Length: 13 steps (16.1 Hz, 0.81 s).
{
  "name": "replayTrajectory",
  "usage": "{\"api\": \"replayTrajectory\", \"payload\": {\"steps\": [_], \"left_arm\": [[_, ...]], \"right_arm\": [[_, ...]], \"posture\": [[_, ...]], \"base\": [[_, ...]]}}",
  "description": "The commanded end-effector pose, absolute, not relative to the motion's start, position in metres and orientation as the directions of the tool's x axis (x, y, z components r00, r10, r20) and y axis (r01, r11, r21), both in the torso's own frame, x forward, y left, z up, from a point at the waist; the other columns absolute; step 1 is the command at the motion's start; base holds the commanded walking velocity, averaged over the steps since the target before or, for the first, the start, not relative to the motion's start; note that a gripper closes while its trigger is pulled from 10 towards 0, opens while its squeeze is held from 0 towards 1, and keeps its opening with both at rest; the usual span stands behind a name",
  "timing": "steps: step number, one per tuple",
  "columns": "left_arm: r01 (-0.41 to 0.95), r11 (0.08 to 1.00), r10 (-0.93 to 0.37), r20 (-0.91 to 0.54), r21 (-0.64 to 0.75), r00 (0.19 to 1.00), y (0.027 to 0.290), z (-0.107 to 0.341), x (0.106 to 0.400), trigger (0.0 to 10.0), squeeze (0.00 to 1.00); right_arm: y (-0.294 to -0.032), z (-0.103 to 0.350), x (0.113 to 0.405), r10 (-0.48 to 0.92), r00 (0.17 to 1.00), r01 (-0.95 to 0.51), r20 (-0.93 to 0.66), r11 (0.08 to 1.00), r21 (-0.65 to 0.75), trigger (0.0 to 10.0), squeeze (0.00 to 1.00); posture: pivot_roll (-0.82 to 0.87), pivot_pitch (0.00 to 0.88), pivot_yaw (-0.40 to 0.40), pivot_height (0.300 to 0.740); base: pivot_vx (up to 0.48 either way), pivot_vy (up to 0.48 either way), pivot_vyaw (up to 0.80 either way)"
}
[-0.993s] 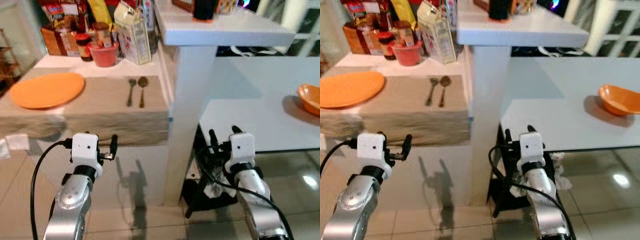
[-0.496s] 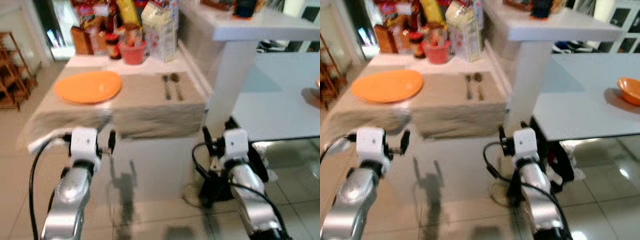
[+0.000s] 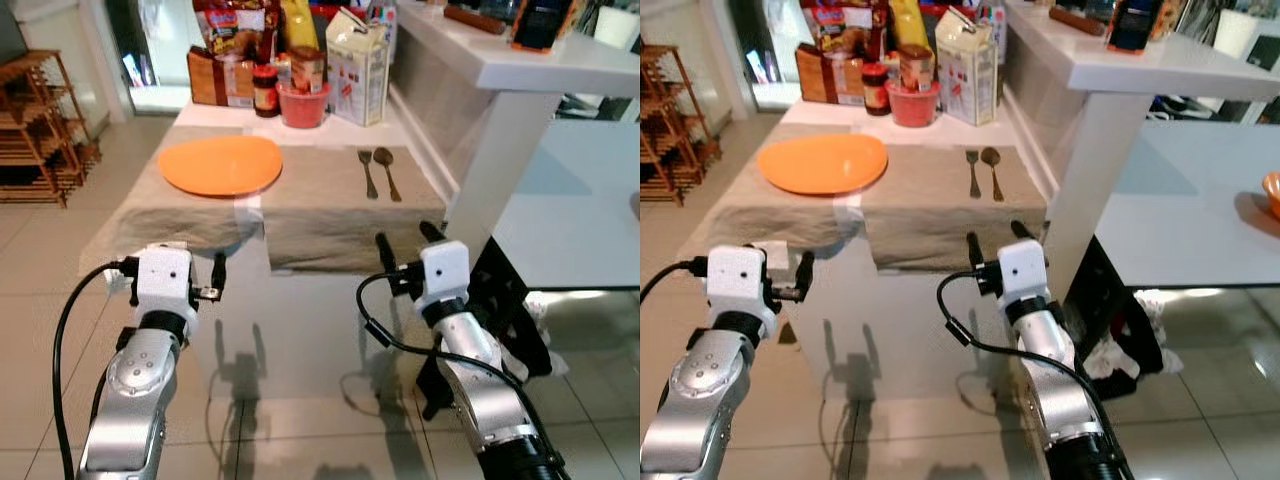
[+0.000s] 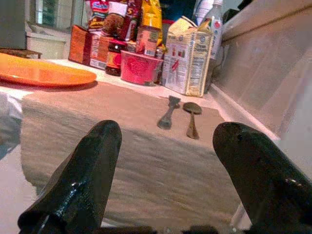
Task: Setting the table
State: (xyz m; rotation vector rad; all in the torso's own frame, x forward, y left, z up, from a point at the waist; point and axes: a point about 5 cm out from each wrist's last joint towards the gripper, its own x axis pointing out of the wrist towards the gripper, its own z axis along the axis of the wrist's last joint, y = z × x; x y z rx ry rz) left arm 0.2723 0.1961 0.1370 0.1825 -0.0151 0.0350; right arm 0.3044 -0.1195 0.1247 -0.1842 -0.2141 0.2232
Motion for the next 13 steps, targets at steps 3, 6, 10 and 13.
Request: {"api": "replayTrajectory", "payload": {"steps": [3, 6, 10, 13], "left_arm": [[-0.06, 0.981, 0.037, 0.122, 0.186, 0.992, 0.189, 0.164, 0.275, 10.0, 0.0], [-0.034, 0.975, -0.002, 0.16, 0.222, 0.987, 0.182, 0.172, 0.277, 10.0, 0.0], [-0.013, 0.974, -0.018, 0.135, 0.228, 0.991, 0.18, 0.168, 0.277, 10.0, 0.0], [0.027, 0.965, -0.055, 0.101, 0.26, 0.993, 0.175, 0.164, 0.279, 10.0, 0.0]], "right_arm": [[-0.123, 0.131, 0.306, 0.236, 0.943, -0.187, 0.237, 0.959, -0.212, 10.0, 0.0], [-0.125, 0.133, 0.309, 0.22, 0.942, -0.162, 0.253, 0.96, -0.228, 10.0, 0.0], [-0.124, 0.132, 0.311, 0.229, 0.94, -0.172, 0.254, 0.959, -0.226, 10.0, 0.0], [-0.121, 0.131, 0.311, 0.237, 0.939, -0.186, 0.249, 0.96, -0.209, 10.0, 0.0]], "posture": [[0.05, 0.0, -0.027, 0.736], [0.06, 0.0, -0.03, 0.736], [0.06, 0.0, -0.029, 0.736], [0.06, 0.0, -0.027, 0.736]], "base": [[0.339, 0.34, 0.0], [0.361, 0.316, 0.0], [0.361, 0.315, 0.0], [0.432, 0.105, 0.0]]}}
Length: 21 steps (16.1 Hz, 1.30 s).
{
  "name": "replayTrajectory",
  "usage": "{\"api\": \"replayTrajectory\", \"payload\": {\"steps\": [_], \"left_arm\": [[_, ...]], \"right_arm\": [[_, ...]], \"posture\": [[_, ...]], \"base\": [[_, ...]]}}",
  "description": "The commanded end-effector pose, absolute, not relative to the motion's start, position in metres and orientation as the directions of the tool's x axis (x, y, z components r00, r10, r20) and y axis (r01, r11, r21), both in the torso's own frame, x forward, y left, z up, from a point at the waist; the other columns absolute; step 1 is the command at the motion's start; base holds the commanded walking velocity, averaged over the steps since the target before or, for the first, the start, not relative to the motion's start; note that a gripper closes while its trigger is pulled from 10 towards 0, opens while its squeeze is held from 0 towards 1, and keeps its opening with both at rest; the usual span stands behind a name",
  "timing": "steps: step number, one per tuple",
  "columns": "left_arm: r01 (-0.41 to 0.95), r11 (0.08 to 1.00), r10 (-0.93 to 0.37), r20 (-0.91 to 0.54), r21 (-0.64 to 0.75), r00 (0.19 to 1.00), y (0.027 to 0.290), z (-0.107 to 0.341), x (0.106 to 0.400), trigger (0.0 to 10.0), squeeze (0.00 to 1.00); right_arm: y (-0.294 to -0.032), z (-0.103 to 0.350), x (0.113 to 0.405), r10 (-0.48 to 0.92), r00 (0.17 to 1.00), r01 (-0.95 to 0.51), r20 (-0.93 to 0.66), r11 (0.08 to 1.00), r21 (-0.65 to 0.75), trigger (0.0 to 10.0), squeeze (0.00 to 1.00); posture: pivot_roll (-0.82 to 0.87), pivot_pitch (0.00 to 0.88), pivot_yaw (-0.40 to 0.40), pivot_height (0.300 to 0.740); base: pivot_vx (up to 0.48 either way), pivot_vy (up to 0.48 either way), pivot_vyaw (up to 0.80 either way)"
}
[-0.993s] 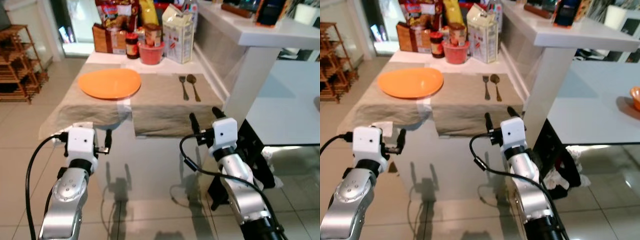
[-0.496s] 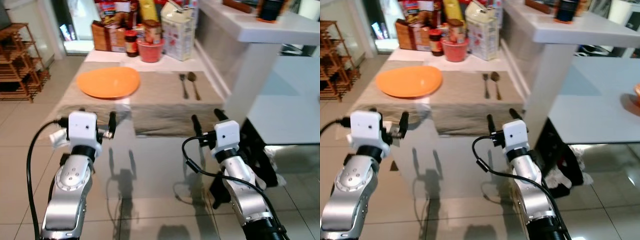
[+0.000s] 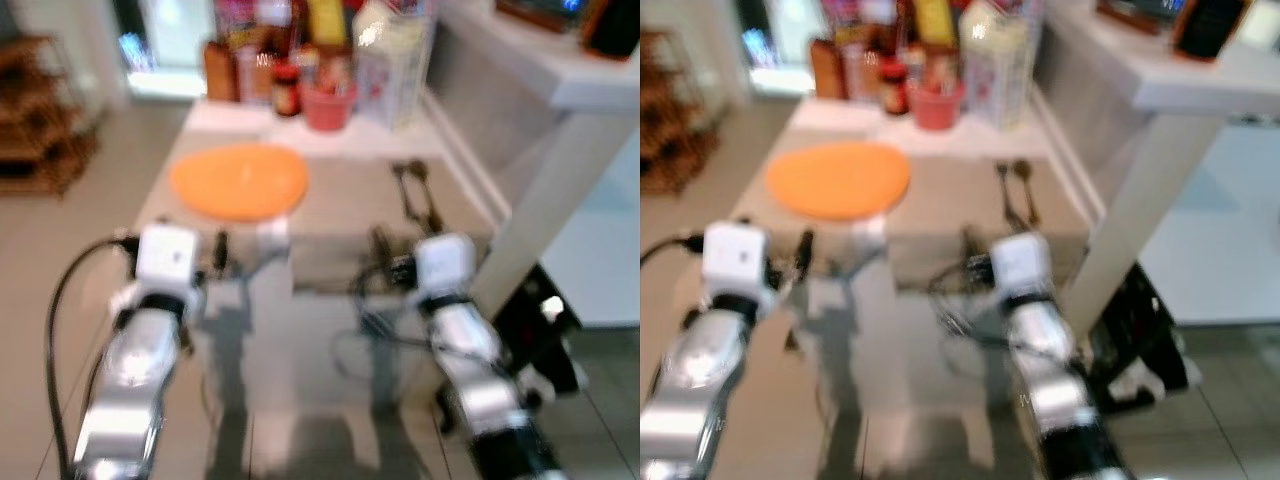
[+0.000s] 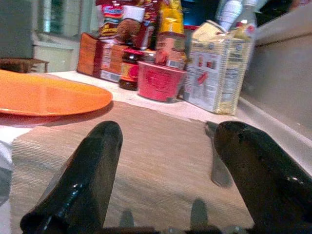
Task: Setting the table
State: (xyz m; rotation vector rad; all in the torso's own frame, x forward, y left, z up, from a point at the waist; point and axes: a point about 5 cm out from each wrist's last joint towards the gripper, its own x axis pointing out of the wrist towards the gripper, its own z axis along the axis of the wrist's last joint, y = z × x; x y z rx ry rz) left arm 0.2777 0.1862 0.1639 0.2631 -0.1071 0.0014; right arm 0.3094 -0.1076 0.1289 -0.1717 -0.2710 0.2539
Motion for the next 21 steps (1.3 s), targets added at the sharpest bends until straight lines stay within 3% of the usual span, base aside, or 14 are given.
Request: {"api": "replayTrajectory", "payload": {"steps": [1, 5, 7, 13, 14, 15, 20, 21], "left_arm": [[0.041, 0.962, -0.069, 0.096, 0.269, 0.993, 0.173, 0.164, 0.279, 10.0, 0.0], [0.036, 0.956, -0.066, 0.095, 0.29, 0.993, 0.173, 0.165, 0.28, 10.0, 0.0], [0.034, 0.949, -0.069, 0.101, 0.313, 0.992, 0.173, 0.172, 0.282, 10.0, 0.0], [0.106, 0.91, -0.198, 0.194, 0.401, 0.961, 0.172, 0.24, 0.312, 10.0, 0.0], [0.118, 0.918, -0.204, 0.195, 0.378, 0.959, 0.173, 0.243, 0.316, 3.5, 0.0], [0.153, 0.914, -0.231, 0.172, 0.377, 0.958, 0.172, 0.238, 0.319, 0.0, 0.0], [0.165, 0.91, -0.23, 0.133, 0.38, 0.964, 0.172, 0.226, 0.334, 0.0, 0.0], [0.18, 0.909, -0.247, 0.139, 0.376, 0.959, 0.172, 0.225, 0.334, 0.0, 0.36]], "right_arm": [[-0.12, 0.13, 0.311, 0.234, 0.94, -0.186, 0.248, 0.961, -0.204, 10.0, 0.0], [-0.118, 0.129, 0.31, 0.236, 0.941, -0.19, 0.244, 0.962, -0.198, 10.0, 0.0], [-0.119, 0.13, 0.31, 0.229, 0.94, -0.182, 0.252, 0.964, -0.196, 10.0, 0.0], [-0.119, 0.136, 0.309, 0.215, 0.936, -0.161, 0.28, 0.966, -0.205, 10.0, 0.0], [-0.119, 0.136, 0.309, 0.208, 0.937, -0.154, 0.28, 0.967, -0.202, 10.0, 0.0], [-0.12, 0.136, 0.309, 0.198, 0.939, -0.146, 0.28, 0.969, -0.198, 10.0, 0.0], [-0.12, 0.134, 0.308, 0.203, 0.941, -0.15, 0.27, 0.967, -0.204, 10.0, 0.0], [-0.121, 0.134, 0.308, 0.203, 0.941, -0.149, 0.269, 0.967, -0.207, 10.0, 0.0]], "posture": [[0.06, 0.0, -0.025, 0.736], [0.06, 0.0, -0.021, 0.736], [0.06, 0.0, -0.022, 0.736], [0.06, 0.0, -0.004, 0.736], [0.05, 0.0, 0.001, 0.736], [0.05, 0.0, 0.001, 0.736], [0.04, 0.0, -0.002, 0.736], [0.04, 0.0, -0.001, 0.736]], "base": [[0.48, 0.0, 0.0], [0.48, 0.0, 0.0], [0.0, 0.0, 0.0], [0.0, 0.0, 0.0], [0.0, 0.0, 0.0], [0.0, 0.0, 0.0], [0.0, 0.0, 0.0], [0.0, 0.0, 0.0]]}}
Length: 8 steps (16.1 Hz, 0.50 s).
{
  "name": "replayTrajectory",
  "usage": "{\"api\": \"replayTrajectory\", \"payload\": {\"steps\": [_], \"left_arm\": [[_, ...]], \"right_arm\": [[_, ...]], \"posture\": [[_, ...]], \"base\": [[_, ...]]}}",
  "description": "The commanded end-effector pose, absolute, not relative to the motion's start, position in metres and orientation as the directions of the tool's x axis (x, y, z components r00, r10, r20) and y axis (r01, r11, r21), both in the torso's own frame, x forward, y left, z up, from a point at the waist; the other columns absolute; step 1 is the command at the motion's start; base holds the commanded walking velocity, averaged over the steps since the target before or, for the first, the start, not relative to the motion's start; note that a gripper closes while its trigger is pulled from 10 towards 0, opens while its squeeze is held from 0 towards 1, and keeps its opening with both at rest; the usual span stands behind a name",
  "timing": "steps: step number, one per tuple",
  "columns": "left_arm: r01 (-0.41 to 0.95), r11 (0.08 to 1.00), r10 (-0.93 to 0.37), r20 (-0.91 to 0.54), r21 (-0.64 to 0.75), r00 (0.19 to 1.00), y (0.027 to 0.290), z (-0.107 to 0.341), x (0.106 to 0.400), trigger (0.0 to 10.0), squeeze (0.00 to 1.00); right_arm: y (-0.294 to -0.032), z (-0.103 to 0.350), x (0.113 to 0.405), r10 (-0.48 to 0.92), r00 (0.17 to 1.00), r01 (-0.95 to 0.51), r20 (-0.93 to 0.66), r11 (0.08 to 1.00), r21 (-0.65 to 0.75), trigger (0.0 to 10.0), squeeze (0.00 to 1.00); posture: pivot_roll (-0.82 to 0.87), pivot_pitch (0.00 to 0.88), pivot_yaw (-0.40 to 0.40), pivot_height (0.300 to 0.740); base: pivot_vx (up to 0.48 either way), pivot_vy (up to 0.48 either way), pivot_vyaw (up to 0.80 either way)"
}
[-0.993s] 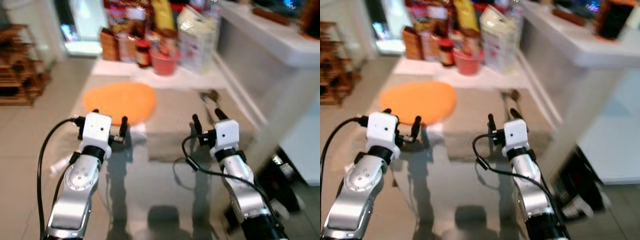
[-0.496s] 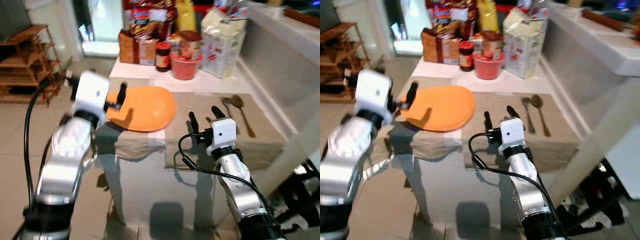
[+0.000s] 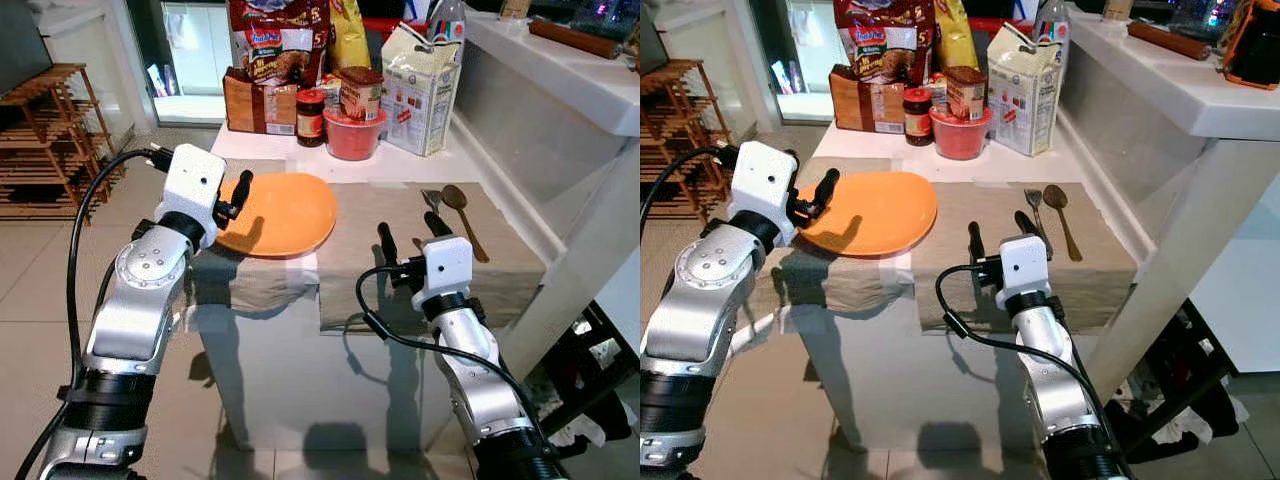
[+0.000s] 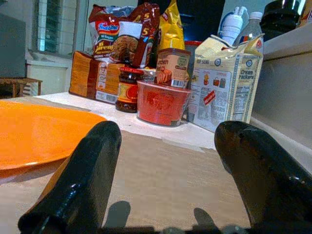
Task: Setting the table
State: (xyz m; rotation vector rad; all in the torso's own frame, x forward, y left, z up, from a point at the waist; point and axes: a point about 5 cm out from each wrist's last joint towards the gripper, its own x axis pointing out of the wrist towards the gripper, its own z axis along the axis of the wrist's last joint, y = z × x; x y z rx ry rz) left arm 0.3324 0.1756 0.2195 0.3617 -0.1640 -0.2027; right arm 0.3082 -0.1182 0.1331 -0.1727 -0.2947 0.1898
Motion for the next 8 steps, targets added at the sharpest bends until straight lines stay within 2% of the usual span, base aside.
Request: {"api": "replayTrajectory", "payload": {"steps": [1, 2, 4, 8], "left_arm": [[0.181, 0.909, -0.247, 0.136, 0.375, 0.959, 0.172, 0.225, 0.335, 0.0, 0.14], [0.158, 0.913, -0.222, 0.133, 0.375, 0.966, 0.177, 0.224, 0.337, 0.0, 0.0], [0.147, 0.916, -0.21, 0.135, 0.372, 0.968, 0.182, 0.222, 0.338, 0.0, 0.0], [0.212, 0.903, -0.269, 0.107, 0.374, 0.957, 0.182, 0.214, 0.338, 0.0, 0.0]], "right_arm": [[-0.121, 0.134, 0.308, 0.203, 0.941, -0.15, 0.269, 0.967, -0.207, 10.0, 0.0], [-0.121, 0.134, 0.307, 0.204, 0.942, -0.15, 0.267, 0.967, -0.208, 10.0, 0.0], [-0.121, 0.133, 0.306, 0.202, 0.943, -0.148, 0.264, 0.967, -0.208, 10.0, 0.0], [-0.122, 0.132, 0.306, 0.203, 0.945, -0.151, 0.257, 0.966, -0.21, 10.0, 0.0]], "posture": [[0.04, 0.0, -0.001, 0.736], [0.04, 0.0, 0.0, 0.736], [0.04, 0.0, 0.0, 0.736], [0.04, 0.0, -0.008, 0.736]], "base": [[0.0, 0.0, 0.0], [0.0, 0.0, 0.0], [0.0, 0.0, 0.0], [0.0, 0.0, 0.0]]}}
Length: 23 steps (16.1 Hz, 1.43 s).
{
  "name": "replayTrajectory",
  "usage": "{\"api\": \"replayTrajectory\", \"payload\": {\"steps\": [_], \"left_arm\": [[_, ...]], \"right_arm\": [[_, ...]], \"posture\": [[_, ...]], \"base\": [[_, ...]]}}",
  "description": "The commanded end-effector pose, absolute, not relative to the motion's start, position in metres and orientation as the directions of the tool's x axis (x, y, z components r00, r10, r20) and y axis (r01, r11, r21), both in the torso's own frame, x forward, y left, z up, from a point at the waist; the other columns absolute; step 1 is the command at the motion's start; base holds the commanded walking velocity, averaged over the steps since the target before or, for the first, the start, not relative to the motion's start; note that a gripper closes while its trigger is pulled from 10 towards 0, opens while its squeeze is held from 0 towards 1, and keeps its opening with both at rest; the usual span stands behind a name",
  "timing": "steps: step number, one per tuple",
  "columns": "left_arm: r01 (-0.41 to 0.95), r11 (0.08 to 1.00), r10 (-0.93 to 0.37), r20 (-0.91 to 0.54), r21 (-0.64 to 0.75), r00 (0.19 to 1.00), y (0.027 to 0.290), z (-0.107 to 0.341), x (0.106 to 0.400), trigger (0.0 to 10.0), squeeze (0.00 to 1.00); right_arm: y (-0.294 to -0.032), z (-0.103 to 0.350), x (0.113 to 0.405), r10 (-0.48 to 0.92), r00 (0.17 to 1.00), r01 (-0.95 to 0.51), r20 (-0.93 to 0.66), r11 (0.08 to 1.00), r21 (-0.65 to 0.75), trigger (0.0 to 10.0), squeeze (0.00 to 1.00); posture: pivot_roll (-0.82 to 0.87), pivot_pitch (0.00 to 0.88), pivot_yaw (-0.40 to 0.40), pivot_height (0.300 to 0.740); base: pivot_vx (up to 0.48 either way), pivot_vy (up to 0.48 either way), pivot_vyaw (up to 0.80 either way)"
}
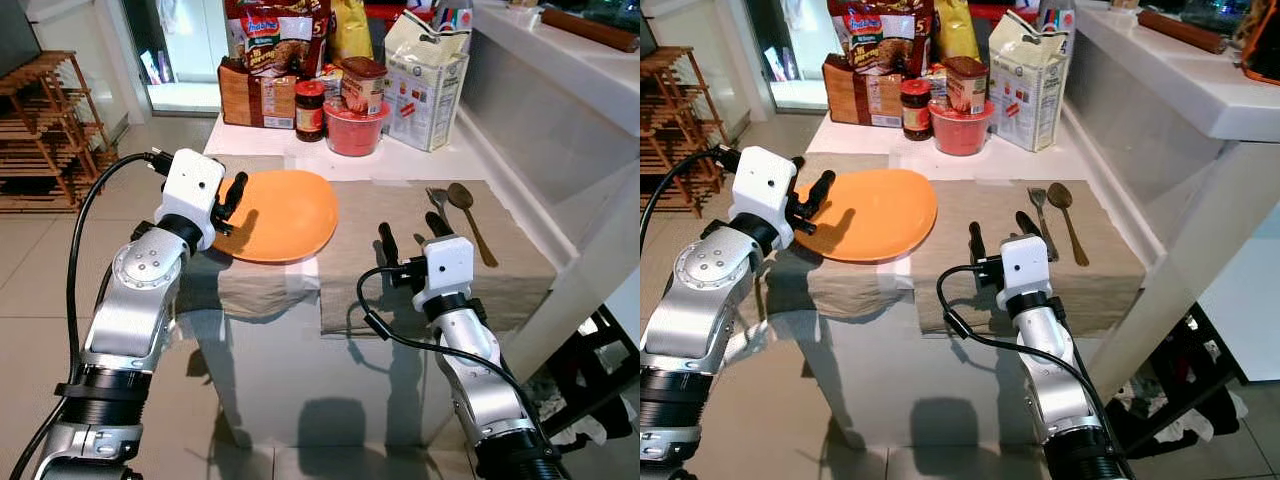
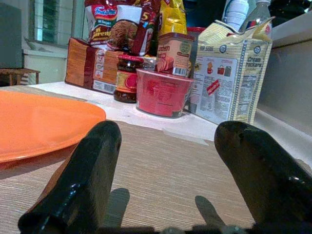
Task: Setting the table
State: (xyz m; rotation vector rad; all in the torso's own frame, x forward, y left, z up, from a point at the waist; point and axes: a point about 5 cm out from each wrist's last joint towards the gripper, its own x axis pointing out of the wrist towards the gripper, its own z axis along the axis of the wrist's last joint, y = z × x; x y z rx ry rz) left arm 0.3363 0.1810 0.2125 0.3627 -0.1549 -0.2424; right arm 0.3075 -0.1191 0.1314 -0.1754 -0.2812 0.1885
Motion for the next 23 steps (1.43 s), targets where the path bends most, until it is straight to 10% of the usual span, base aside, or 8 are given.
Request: {"api": "replayTrajectory", "payload": {"steps": [1, 18, 19, 23], "left_arm": [[0.202, 0.901, -0.26, 0.106, 0.384, 0.96, 0.184, 0.212, 0.338, 0.0, 0.0], [0.119, 0.885, -0.166, 0.068, 0.449, 0.984, 0.225, 0.207, 0.36, 0.0, 0.0], [0.121, 0.87, -0.165, 0.051, 0.477, 0.985, 0.227, 0.207, 0.365, 10.0, 0.0], [0.123, 0.856, -0.156, 0.022, 0.503, 0.988, 0.23, 0.206, 0.377, 10.0, 0.0]], "right_arm": [[-0.122, 0.132, 0.306, 0.209, 0.944, -0.155, 0.255, 0.965, -0.213, 10.0, 0.0], [-0.125, 0.133, 0.303, 0.211, 0.945, -0.156, 0.251, 0.962, -0.223, 10.0, 0.0], [-0.124, 0.133, 0.303, 0.212, 0.945, -0.157, 0.25, 0.962, -0.223, 10.0, 0.0], [-0.124, 0.135, 0.303, 0.207, 0.944, -0.153, 0.255, 0.964, -0.216, 10.0, 0.0]], "posture": [[0.04, 0.0, -0.013, 0.736], [0.01, 0.0, -0.005, 0.736], [0.01, 0.0, -0.005, 0.736], [0.01, 0.0, 0.002, 0.736]], "base": [[0.0, 0.0, 0.0], [0.0, 0.0, 0.0], [0.0, 0.0, 0.0], [0.0, 0.0, 0.0]]}}
